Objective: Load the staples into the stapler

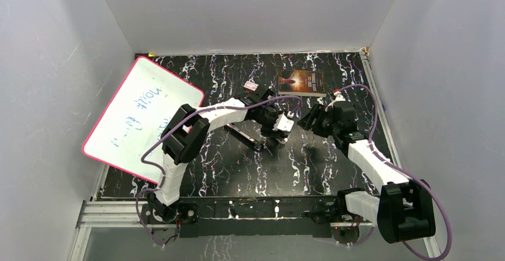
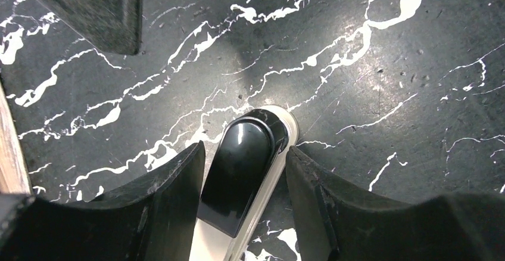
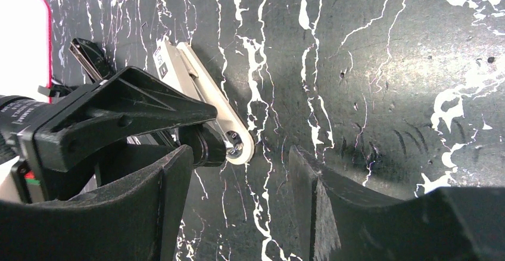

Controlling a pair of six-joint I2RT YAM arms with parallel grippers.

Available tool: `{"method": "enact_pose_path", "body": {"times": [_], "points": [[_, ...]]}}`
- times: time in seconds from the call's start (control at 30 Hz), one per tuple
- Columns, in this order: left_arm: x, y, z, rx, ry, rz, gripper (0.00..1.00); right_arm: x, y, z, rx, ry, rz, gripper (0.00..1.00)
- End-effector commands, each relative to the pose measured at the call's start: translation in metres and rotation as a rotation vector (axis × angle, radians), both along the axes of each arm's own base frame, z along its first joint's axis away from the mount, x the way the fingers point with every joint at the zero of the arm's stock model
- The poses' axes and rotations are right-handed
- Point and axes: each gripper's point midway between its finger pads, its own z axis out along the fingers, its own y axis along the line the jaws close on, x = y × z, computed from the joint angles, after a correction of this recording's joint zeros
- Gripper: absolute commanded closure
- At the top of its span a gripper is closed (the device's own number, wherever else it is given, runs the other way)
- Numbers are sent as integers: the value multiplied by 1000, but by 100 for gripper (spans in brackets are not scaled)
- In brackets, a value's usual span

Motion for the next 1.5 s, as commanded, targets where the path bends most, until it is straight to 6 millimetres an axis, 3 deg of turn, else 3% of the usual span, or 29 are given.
{"method": "enact_pose_path", "body": {"times": [0.0,0.23,0.37,0.53,0.63,0.7,0.87,1.07,1.2,1.33,1.47], "points": [[-3,-5,5,-3,-1,-36,49,0,-1,5,0,-22,7,32],[-1,-6,1,19,5,-30,57,0,-1,5,2,-20,8,32],[-3,-8,3,12,20,-31,72,0,-1,2,1,-12,8,32],[-2,-6,2,24,26,-12,83,0,-3,3,1,-11,-9,32],[2,-7,7,26,25,13,100,1,-6,4,5,-14,-37,32],[6,-10,12,17,23,39,100,2,-8,5,14,-16,-70,32],[18,-22,40,-73,64,130,100,9,-14,15,79,-61,-176,32],[43,-31,90,-268,131,344,100,22,-20,46,209,-231,-286,31],[55,-22,114,-379,142,496,100,29,-24,65,278,-298,-339,30],[54,-10,138,-507,194,594,100,34,-28,80,327,-369,-375,30],[49,1,156,-631,258,666,100,40,-24,77,342,-351,-369,30]]}}
